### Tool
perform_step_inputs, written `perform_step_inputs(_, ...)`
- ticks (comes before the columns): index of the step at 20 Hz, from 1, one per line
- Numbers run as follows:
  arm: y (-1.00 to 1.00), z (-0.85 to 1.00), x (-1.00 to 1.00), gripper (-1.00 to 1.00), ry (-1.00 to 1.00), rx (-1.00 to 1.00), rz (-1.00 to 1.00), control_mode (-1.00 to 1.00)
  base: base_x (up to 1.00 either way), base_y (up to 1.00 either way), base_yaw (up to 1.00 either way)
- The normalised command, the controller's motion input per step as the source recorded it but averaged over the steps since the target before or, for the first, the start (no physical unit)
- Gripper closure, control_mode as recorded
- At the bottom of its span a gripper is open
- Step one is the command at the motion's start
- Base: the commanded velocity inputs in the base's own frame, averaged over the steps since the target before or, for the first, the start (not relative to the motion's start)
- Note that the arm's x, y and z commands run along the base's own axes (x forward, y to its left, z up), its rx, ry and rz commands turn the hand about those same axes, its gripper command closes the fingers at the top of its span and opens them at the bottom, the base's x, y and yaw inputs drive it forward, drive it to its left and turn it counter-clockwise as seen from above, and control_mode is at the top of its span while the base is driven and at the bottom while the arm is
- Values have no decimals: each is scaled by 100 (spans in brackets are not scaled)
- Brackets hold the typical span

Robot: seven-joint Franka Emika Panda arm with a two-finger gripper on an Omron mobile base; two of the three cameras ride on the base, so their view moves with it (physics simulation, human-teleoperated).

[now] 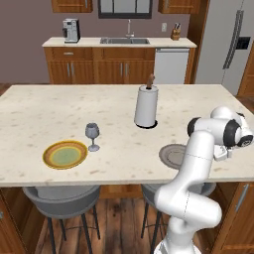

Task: Retrieve the wine glasses from the counter and place one next to each plate.

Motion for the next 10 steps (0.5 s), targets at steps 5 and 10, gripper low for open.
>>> perform_step_inputs(5,0,-26,0,-100,-5,-6,-3,-100,0,0,0)
perform_step_inputs(10,-14,-1,0,-100,-1,1,-6,-100,0,0,0)
